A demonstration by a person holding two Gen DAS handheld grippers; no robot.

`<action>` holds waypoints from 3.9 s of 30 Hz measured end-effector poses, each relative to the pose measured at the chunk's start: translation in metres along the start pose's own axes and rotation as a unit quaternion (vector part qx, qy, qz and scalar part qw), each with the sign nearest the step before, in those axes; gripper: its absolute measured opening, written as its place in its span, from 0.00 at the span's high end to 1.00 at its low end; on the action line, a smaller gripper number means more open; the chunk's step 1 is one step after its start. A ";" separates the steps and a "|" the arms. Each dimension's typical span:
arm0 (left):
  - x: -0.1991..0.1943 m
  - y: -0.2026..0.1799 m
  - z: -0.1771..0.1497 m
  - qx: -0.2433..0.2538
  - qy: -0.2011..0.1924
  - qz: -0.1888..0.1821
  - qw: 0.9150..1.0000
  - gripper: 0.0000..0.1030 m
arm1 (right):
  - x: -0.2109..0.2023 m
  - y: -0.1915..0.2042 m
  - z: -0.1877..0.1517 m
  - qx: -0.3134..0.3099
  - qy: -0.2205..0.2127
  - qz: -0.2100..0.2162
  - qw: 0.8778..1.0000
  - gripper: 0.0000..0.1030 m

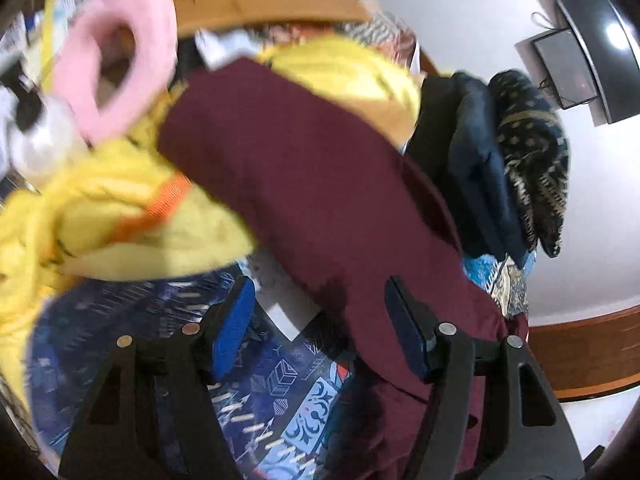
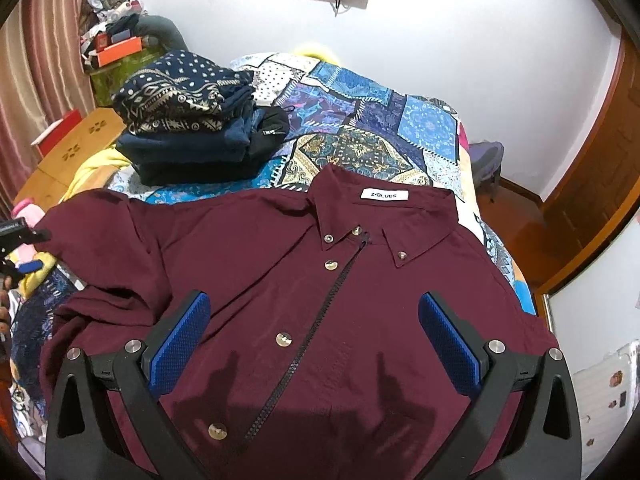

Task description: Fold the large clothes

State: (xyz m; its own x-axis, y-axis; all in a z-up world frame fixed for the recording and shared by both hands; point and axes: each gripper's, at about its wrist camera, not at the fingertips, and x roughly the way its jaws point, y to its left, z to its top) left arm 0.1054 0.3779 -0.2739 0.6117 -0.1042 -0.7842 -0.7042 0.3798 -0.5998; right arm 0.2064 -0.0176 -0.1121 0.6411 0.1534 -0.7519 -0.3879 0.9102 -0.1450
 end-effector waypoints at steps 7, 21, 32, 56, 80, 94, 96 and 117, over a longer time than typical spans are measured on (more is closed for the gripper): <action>0.033 -0.015 0.005 0.025 -0.010 0.034 0.999 0.55 | 0.005 -0.001 -0.001 -0.004 0.013 -0.010 1.000 0.00; -0.038 -0.176 -0.019 0.253 -0.134 0.017 0.958 0.96 | -0.003 -0.027 0.001 0.021 -0.009 -0.013 1.000 0.00; -0.083 -0.353 -0.134 0.423 -0.120 -0.146 0.886 0.96 | -0.034 -0.108 -0.006 0.103 -0.066 -0.026 0.992 0.00; 0.048 -0.393 -0.383 0.621 0.179 -0.092 0.758 0.60 | -0.055 -0.194 -0.067 0.188 -0.043 -0.072 0.978 0.00; -0.064 -0.293 -0.125 0.548 -0.086 0.060 0.830 0.33 | 0.020 -0.099 0.002 -0.004 0.026 0.021 0.999 0.00; 0.036 -0.210 -0.125 0.507 0.052 0.111 0.853 0.33 | 0.074 -0.096 0.010 -0.058 0.107 -0.020 0.992 0.19; 0.050 -0.206 -0.133 0.508 0.072 0.115 0.851 0.33 | 0.066 -0.104 0.009 -0.043 0.092 -0.031 0.994 0.31; 0.072 -0.191 -0.151 0.472 0.104 0.125 0.866 0.31 | 0.053 -0.235 -0.085 0.331 0.100 0.119 0.931 0.54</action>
State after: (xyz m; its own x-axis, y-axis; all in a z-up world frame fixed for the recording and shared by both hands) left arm 0.2297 0.1594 -0.2402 0.3347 -0.0356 -0.9417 -0.1369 0.9869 -0.0860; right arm 0.2753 -0.2563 -0.1727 0.4276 0.3663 -0.8264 0.0330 0.9073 0.4192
